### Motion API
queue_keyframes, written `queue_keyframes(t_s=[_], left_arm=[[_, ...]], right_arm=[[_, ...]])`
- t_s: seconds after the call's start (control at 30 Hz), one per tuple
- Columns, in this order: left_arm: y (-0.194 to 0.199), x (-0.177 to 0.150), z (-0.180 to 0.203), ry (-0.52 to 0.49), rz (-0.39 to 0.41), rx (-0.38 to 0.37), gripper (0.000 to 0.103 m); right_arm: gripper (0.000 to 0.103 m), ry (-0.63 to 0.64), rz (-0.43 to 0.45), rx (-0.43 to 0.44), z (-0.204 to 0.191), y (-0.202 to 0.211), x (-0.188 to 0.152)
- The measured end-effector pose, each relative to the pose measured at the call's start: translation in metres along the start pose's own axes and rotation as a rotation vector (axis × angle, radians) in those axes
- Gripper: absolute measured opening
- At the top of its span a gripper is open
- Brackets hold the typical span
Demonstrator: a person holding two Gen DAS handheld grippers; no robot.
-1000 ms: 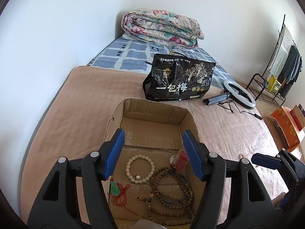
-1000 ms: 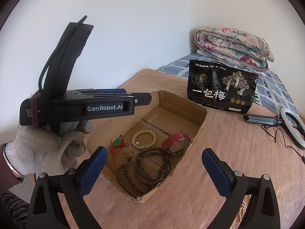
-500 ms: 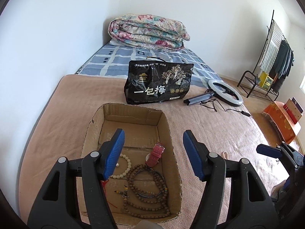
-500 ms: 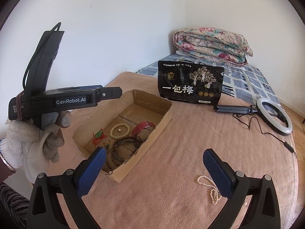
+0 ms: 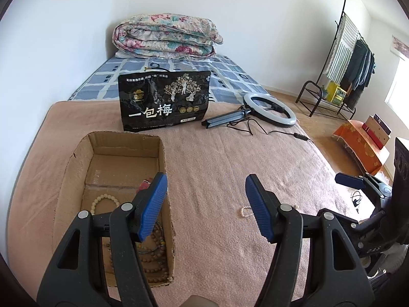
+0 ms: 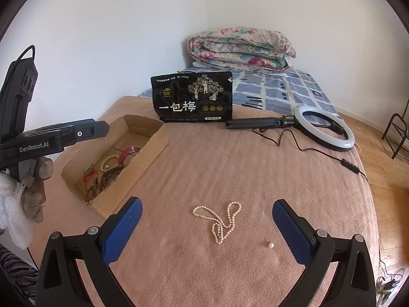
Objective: Organize jewelry
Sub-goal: 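Move both grippers back toward the pearl necklace and pearl earring, then close the left gripper on the pearl necklace while the right gripper grasps the pearl earring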
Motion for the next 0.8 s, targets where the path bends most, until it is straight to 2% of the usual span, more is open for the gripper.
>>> queue_keyframes(t_s=[0.17, 0.4, 0.67, 0.8], left_arm=[[-0.014, -0.016, 0.027, -0.009, -0.06, -0.03, 0.065], [-0.039, -0.046, 0.056, -0.033, -0.145, -0.03, 0.065], [-0.061, -0.073, 0.084, -0.1, -0.183, -0.018, 0.065], [-0.078, -0.085, 0.093, -0.077, -0.236, -0.087, 0.065]], right_arm=[[0.103, -0.061, -0.027, -0.037, 0.038, 0.002, -0.018], [0.103, -0.151, -0.056, -0.071, 0.083, 0.002, -0.042], [0.102, -0.173, -0.087, -0.076, 0.102, -0.01, -0.067], [0.093, -0.135, -0.108, -0.074, 0.1, -0.022, -0.077]])
Point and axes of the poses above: each gripper's, at about its wrist camera, not at the fingertips, and y roughly against the way its jaws point, z to its right, x to its top, the point moved 5 cm from there along -y, roughly the way its jaws point, and after that the axes turned 8 degrees about x, right-handed, at the moved point
